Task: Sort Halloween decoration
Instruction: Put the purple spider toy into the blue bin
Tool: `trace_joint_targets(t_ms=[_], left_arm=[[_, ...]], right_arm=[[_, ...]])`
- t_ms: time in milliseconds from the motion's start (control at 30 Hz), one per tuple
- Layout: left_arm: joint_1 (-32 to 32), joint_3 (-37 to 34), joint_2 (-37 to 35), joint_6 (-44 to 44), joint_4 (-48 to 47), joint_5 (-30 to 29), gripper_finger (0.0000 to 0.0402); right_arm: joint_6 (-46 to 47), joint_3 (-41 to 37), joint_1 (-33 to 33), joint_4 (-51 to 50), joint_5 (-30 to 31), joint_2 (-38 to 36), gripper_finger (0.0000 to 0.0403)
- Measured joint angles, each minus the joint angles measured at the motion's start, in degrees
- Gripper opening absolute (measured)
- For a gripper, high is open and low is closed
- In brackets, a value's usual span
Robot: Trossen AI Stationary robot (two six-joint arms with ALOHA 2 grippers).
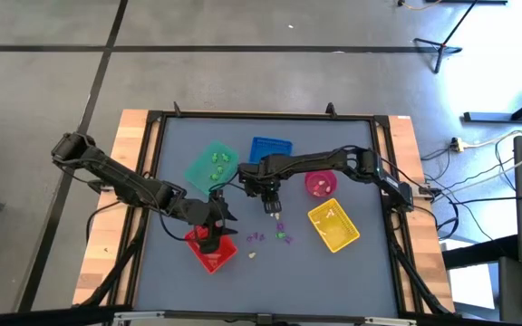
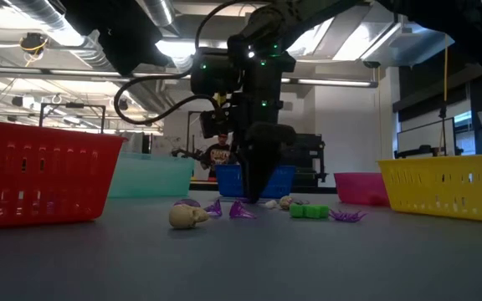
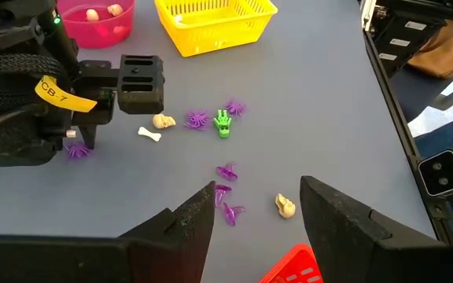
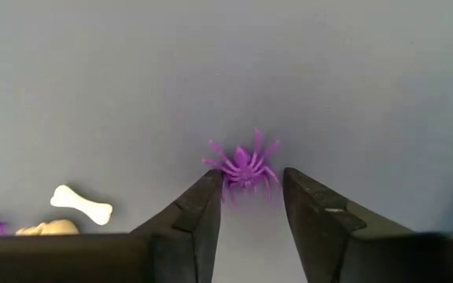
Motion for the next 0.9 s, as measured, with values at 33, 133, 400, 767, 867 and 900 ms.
trace_joint_targets(t_ms=[33,133,400,767,867,900], left_arm=[[-0.01,0.00,0.01,0.01,0.00,0.00,0.0170],[-0.01,0.00,-0.01,0.01,0.00,0.00,0.0170],[0.01,0.00,-0.01,0.01,0.00,0.00,0.0170],[-0.01,0.00,-0.01,0.01,0.00,0.00,0.0170],[-0.01,0.00,0.00,0.01,0.00,0.00,0.0170],[0.01,0.00,-0.01,0.01,0.00,0.00,0.0170]], right_arm=[[0.02,0.00,0.00,-0.01,-0.14,0.00,0.0128],[0.04,0.00,0.00,-0.01,-0.24,0.00,0.0104],[0.07,0.00,0.00,-0.02,-0.46,0.00,0.0061],[0.07,0.02,0.00,-0.03,-0.48,0.00,0.0035],[0.07,0.02,0.02,-0.04,-0.49,0.00,0.0024],[0.07,0.02,0.01,-0.04,-0.51,-0.02,0.0020]])
